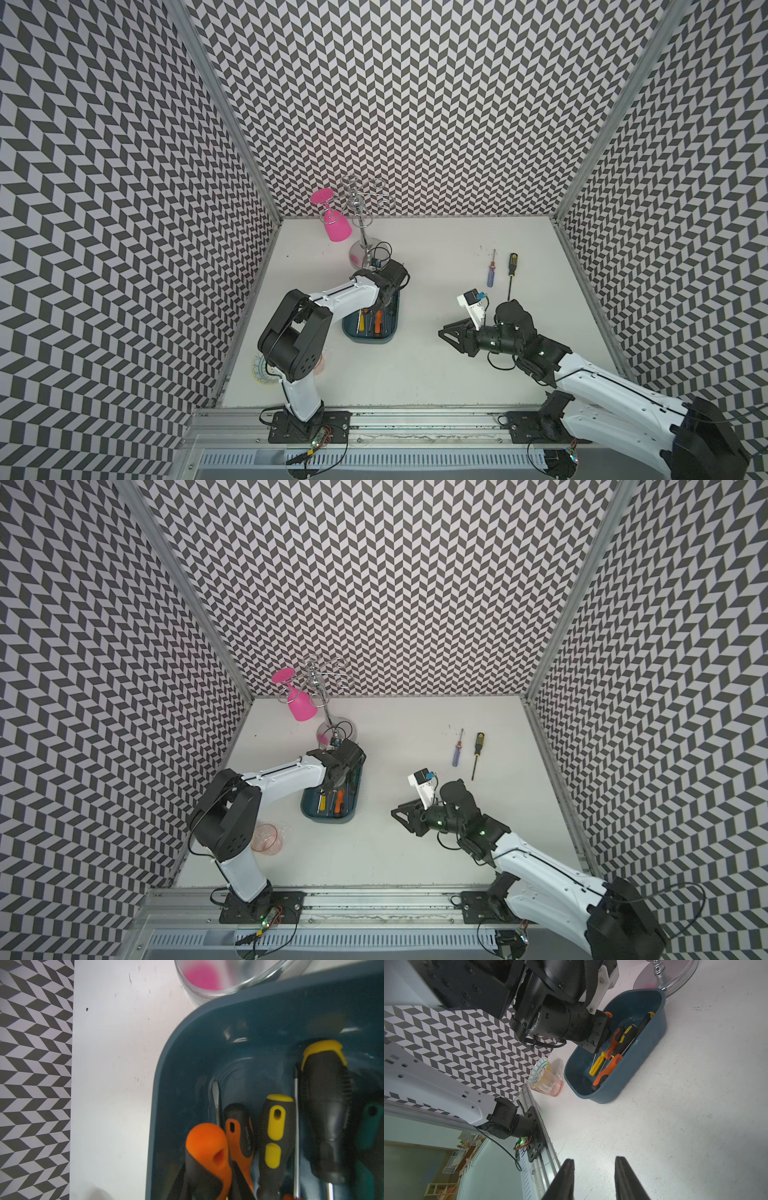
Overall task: Put the screwdriver on the desktop into the storage box
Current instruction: Place the screwdriver in the storage box.
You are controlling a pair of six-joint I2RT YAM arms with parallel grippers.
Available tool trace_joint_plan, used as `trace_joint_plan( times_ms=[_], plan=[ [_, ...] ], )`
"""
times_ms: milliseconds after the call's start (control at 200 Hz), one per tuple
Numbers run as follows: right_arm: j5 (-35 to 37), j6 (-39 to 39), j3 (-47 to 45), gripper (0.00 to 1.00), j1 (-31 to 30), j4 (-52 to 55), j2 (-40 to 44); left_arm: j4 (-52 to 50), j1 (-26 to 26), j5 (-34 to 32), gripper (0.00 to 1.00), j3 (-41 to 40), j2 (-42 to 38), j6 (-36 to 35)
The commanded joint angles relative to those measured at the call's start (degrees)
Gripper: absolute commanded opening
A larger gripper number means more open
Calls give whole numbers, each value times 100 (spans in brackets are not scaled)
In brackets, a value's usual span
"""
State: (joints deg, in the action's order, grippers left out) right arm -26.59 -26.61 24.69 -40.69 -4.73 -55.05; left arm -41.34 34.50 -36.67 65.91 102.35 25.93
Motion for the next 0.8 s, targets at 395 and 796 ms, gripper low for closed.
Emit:
trace_joint_plan(
  times_ms=[395, 796],
  plan=[
    [29, -104, 41, 36, 17, -251, 7, 4, 125, 94, 51, -2, -835, 156],
    [185, -133, 298, 36, 17, -91, -76, 680, 217, 1245, 53, -729, -2260, 63]
  ],
)
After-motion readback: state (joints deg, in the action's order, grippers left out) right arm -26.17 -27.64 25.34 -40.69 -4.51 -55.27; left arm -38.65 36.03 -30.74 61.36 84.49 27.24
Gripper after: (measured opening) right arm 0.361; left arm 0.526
